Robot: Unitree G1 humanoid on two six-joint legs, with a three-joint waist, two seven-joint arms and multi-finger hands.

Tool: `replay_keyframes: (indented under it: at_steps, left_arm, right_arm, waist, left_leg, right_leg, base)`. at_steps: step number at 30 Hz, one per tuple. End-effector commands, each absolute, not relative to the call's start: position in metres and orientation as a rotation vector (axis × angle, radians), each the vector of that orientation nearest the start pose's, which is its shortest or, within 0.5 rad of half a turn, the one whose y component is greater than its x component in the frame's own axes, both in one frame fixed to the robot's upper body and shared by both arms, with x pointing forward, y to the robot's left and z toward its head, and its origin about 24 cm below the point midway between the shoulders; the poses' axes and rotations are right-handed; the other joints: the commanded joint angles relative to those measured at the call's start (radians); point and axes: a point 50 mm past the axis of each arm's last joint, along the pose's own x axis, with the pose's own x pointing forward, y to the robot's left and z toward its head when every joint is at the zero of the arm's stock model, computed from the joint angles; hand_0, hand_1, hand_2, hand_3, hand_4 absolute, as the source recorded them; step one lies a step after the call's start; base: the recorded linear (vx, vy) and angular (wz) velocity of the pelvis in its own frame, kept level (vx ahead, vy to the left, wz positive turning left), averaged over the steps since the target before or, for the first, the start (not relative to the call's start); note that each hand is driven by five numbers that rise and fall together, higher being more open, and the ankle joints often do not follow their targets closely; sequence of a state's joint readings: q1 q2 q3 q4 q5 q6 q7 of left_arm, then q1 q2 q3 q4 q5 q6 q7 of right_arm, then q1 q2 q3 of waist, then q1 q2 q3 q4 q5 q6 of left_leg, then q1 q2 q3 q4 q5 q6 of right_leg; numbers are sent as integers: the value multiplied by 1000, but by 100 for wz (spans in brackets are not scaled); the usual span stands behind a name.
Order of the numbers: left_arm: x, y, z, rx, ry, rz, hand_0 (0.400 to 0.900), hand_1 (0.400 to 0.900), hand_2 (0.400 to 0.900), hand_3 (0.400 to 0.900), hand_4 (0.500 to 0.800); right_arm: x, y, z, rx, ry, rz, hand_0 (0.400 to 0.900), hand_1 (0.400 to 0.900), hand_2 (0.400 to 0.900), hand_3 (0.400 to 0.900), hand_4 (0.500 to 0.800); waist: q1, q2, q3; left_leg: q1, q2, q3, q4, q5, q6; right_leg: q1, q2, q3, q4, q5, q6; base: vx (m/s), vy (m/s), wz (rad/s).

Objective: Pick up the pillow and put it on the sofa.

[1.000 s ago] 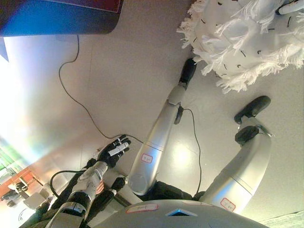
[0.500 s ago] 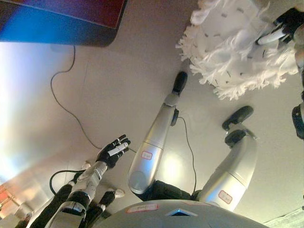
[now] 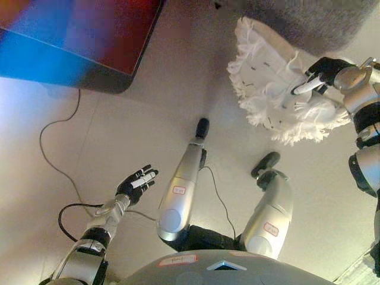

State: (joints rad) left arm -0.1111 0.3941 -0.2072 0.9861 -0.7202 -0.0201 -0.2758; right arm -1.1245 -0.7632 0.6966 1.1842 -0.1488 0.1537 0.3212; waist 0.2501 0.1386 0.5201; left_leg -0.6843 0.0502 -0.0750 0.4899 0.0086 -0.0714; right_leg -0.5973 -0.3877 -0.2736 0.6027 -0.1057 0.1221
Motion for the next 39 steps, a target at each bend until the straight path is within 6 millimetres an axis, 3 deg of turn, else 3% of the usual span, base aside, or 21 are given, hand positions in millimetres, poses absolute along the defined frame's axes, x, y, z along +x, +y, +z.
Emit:
replay_keyframes:
  at_steps: [1,9,14,19,21,22,23,24,26,30,33,34,35,37,39]
  left_arm:
    - [150,300,-110,-192,878,204,900,900,900,900,800]
    - [145,310,-109,-153,897,249,900,900,900,900,800]
    - [138,312,-112,-115,939,266,900,900,900,900,800]
    - [126,312,-118,-79,1000,288,900,900,900,900,800]
    - [105,311,-126,-79,1061,308,900,900,900,900,800]
    - [96,310,-129,-82,1084,315,900,900,900,900,800]
    - [84,309,-132,-89,1112,325,900,900,900,900,800]
    - [65,308,-137,-96,1155,342,900,900,900,900,800]
    - [38,309,-141,-96,1236,360,900,900,900,900,800]
    - [10,313,-143,-49,1336,347,900,900,900,900,800]
    - [5,311,-144,-18,1355,347,900,900,900,900,800]
    - [5,310,-145,-22,1357,349,900,900,900,900,800]
    - [7,309,-146,-29,1358,356,900,900,900,900,800]
    - [13,307,-146,-31,1352,366,900,900,900,900,800]
    - [23,312,-144,-17,1340,361,900,900,900,900,800]
  right_arm:
    - [395,-287,209,-1093,295,72,400,400,400,400,500]
    - [390,-271,199,-1146,219,164,400,400,400,400,500]
    - [386,-263,200,-1179,167,197,400,400,400,400,500]
    - [384,-266,208,-1149,143,202,400,400,400,400,500]
    - [384,-269,214,-1143,155,212,400,400,400,400,500]
    - [384,-270,217,-1141,157,209,400,400,400,400,500]
    - [384,-270,222,-1142,159,201,400,400,400,400,500]
    - [385,-270,226,-1139,159,190,400,400,400,400,500]
    - [386,-272,233,-1110,171,167,400,400,400,400,500]
    - [388,-294,245,-1070,240,84,400,400,400,400,500]
    - [380,-314,244,-1036,286,55,400,400,400,400,500]
    - [378,-318,243,-1044,298,53,400,400,400,400,500]
    - [377,-320,239,-1043,301,60,400,400,400,400,500]
    - [373,-321,227,-1021,306,79,400,400,400,400,500]
    - [368,-325,217,-962,299,84,400,400,400,400,500]
  waist:
    - [19,-70,0]
    - [8,-125,-15]
    - [2,-150,-76]
    - [5,-171,-148]
    - [5,-191,-187]
    - [7,-194,-194]
    - [11,-201,-193]
    - [25,-214,-192]
    - [59,-213,-202]
    - [125,-157,-247]
    - [147,-137,-285]
    - [142,-148,-296]
    - [138,-157,-309]
    - [126,-166,-328]
    - [109,-220,-340]
  left_leg:
    - [99,105,-35,-32,-3,-26]
    - [251,138,-18,-119,20,-42]
    - [355,162,-30,-215,49,-54]
    - [462,210,-47,-323,90,-71]
    - [504,240,-48,-313,116,-86]
    - [501,247,-56,-279,143,-91]
    - [471,252,-70,-178,219,-98]
    - [429,226,-80,-69,223,-70]
    - [394,171,-61,-48,226,-54]
    - [368,132,41,-278,348,-93]
    - [329,121,146,-380,432,-123]
    - [335,105,159,-391,411,-131]
    - [356,93,192,-415,356,-108]
    - [355,76,182,-316,253,-49]
    - [364,42,218,-239,103,14]
  right_leg:
    - [82,-42,33,-113,110,37]
    - [262,-2,0,-237,132,45]
    - [371,46,-1,-299,125,37]
    - [464,113,-10,-308,66,-1]
    - [521,155,2,-349,58,-32]
    - [540,167,6,-365,57,-44]
    - [563,180,0,-378,61,-62]
    - [599,189,-8,-400,67,-79]
    - [674,212,-25,-437,63,-85]
    - [798,284,-90,-481,26,-83]
    - [874,323,-116,-472,-42,-94]
    - [890,315,-116,-458,-79,-95]
    - [891,297,-124,-443,-85,-86]
    - [886,259,-111,-392,-105,-77]
    - [917,191,-103,-302,-95,-48]
  base:
    - [2,-57,2]
    - [77,-86,-4]
    - [144,-135,2]
    - [200,-196,10]
    - [334,-214,14]
    - [305,-203,12]
    - [296,-222,0]
    - [317,-218,-9]
    - [424,-134,-19]
    - [548,-3,14]
    - [640,60,32]
    - [632,105,23]
    - [549,165,8]
    - [460,206,8]
    - [511,144,15]
